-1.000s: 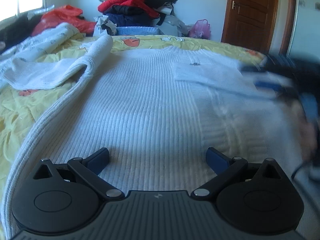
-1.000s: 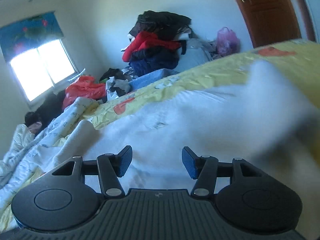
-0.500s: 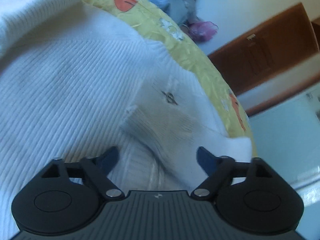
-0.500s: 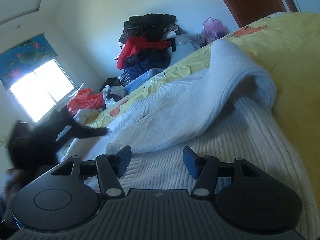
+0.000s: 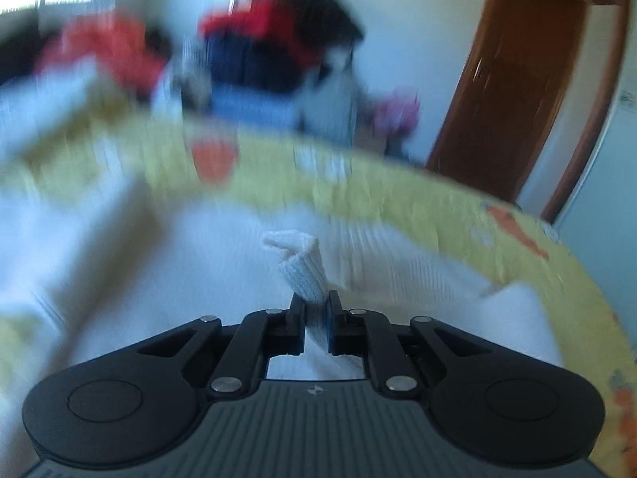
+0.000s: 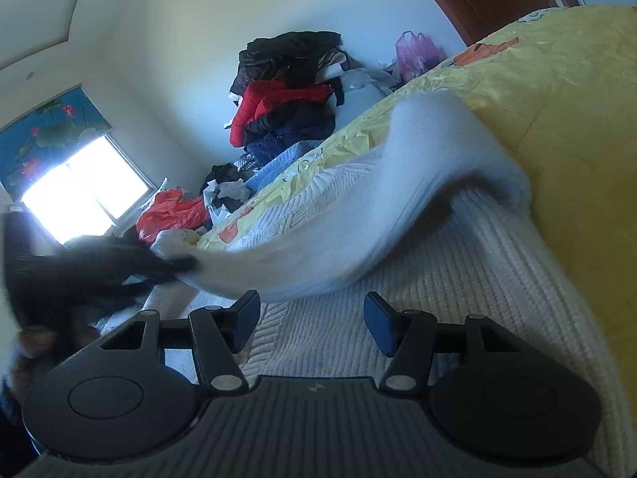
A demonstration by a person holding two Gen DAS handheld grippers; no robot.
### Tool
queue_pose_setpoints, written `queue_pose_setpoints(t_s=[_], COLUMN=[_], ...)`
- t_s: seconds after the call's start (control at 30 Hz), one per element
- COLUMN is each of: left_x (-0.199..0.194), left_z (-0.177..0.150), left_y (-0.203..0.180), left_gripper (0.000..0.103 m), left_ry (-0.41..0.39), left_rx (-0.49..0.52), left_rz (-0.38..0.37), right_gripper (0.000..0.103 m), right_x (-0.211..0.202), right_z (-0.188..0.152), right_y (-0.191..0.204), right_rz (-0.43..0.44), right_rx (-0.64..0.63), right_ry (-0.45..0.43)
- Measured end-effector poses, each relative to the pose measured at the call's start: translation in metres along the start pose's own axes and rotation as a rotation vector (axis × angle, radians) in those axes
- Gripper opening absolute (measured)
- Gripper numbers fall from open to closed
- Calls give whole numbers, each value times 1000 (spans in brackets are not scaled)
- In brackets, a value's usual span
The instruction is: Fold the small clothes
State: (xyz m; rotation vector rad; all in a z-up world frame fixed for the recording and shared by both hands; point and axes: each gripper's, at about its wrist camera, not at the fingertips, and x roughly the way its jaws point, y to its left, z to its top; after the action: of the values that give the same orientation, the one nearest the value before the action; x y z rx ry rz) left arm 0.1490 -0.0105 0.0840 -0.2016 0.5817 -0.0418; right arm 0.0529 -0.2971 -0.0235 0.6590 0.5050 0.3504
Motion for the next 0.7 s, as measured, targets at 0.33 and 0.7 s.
queue_pose_setpoints(t_s=[0.33, 0.7], left_x=[28, 30], left_z=[-31, -61], left_y=[80, 74], left_gripper=[10, 12], left_ry=[121, 35], left_rx=[-69, -34], left_rz=[178, 190], right_gripper=[64, 89], right_x=[3, 22], right_z=[0, 50], right_y=[2, 57], right_rz=[-13, -19], right_rx=[-6, -285], right_ry=[11, -72])
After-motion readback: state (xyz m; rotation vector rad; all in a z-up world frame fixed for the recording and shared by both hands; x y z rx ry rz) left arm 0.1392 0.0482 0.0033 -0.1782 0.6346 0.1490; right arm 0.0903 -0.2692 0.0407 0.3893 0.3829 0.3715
